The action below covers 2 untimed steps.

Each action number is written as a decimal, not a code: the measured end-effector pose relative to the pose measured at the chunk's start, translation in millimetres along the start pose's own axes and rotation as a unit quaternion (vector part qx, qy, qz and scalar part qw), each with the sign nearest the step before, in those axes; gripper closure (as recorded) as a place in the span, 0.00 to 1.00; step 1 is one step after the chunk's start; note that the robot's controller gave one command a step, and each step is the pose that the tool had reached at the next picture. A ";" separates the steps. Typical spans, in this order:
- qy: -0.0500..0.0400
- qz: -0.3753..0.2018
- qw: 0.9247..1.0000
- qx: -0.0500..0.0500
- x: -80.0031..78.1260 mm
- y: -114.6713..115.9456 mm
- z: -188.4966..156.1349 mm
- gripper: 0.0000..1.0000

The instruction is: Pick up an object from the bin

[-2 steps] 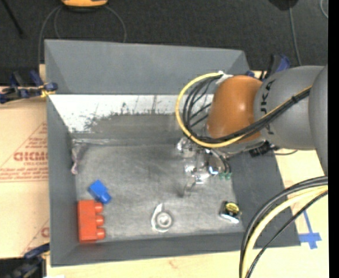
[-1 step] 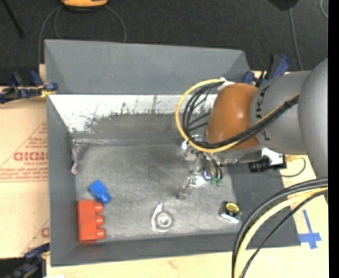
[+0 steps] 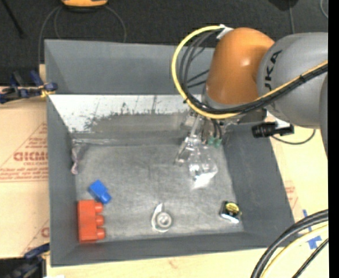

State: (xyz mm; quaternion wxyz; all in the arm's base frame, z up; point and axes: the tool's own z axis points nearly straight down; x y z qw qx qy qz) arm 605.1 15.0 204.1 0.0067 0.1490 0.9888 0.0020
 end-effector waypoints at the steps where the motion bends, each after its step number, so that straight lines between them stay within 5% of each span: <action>1: -0.002 -0.074 0.997 0.001 -10.7 -70.5 98.9 0.00; 2: 0.003 -0.073 0.997 0.002 -8.8 -72.7 101.7 1.00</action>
Offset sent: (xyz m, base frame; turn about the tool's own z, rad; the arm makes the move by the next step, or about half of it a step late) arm -0.0157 -0.0830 -0.1232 -0.1594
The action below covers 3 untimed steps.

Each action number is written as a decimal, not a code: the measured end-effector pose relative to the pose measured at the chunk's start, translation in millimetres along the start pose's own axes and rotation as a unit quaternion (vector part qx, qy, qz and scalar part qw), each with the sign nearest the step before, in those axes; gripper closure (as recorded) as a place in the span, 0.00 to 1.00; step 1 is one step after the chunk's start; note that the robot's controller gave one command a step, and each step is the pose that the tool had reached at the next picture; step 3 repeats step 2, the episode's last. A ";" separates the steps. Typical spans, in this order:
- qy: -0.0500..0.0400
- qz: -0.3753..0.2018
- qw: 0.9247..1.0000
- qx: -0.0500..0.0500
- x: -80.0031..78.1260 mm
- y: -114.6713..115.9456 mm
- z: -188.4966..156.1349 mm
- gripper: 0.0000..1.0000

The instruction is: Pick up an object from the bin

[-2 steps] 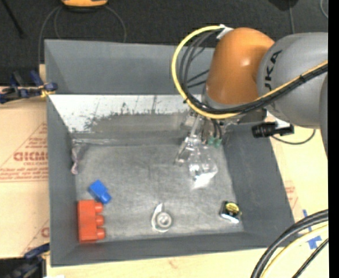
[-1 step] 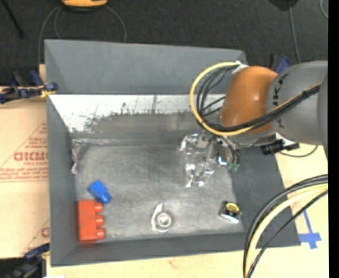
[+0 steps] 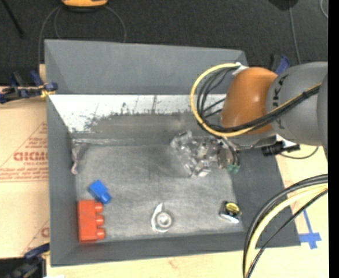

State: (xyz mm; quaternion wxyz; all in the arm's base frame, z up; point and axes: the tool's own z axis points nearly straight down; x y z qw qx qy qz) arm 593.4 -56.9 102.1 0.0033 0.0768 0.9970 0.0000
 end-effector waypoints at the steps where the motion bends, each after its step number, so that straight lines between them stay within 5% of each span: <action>1: 0.000 -0.003 1.000 0.000 0.9 -0.7 -40.7 1.00; 2: 0.000 -0.003 1.000 -0.001 3.6 12.5 -116.6 1.00; 3: 0.000 -0.003 1.000 -0.001 3.6 12.5 -116.6 1.00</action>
Offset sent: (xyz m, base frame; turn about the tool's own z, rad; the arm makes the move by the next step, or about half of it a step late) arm -0.0029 0.0004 0.0377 -0.0073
